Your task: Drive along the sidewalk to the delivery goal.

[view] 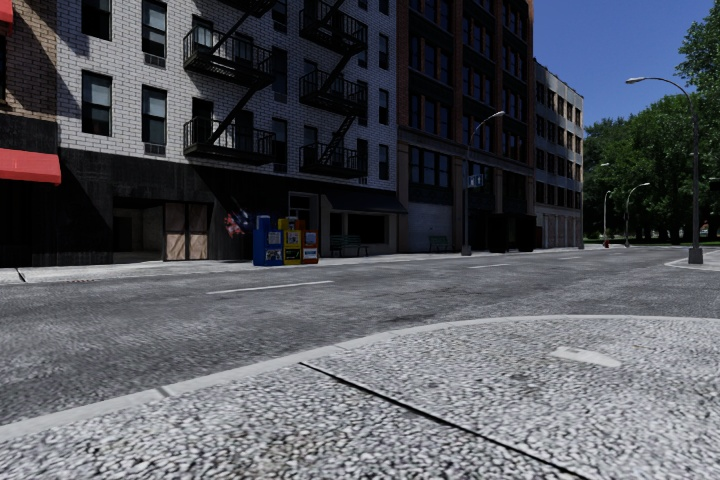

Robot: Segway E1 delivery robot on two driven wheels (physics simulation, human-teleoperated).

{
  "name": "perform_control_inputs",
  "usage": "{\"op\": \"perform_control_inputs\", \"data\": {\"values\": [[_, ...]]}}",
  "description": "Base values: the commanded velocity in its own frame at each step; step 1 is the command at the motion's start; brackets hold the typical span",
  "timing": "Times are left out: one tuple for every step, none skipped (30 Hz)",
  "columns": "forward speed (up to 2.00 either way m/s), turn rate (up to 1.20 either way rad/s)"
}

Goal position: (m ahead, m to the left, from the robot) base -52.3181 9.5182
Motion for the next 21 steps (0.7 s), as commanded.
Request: {"op": "perform_control_inputs", "data": {"values": [[0.00, -0.25], [0.00, -0.26], [0.00, -0.26], [0.00, -0.26], [0.00, -0.26], [0.00, -0.27], [0.00, -0.27], [0.00, -0.30], [0.00, -0.31], [0.00, -0.32], [0.00, -0.32], [0.00, -0.32], [0.00, -0.32], [0.00, -0.32], [0.00, -0.32], [0.00, -0.33], [0.00, -0.37], [0.00, -0.39], [0.00, -0.40], [0.00, -0.40], [0.00, -0.40]]}}
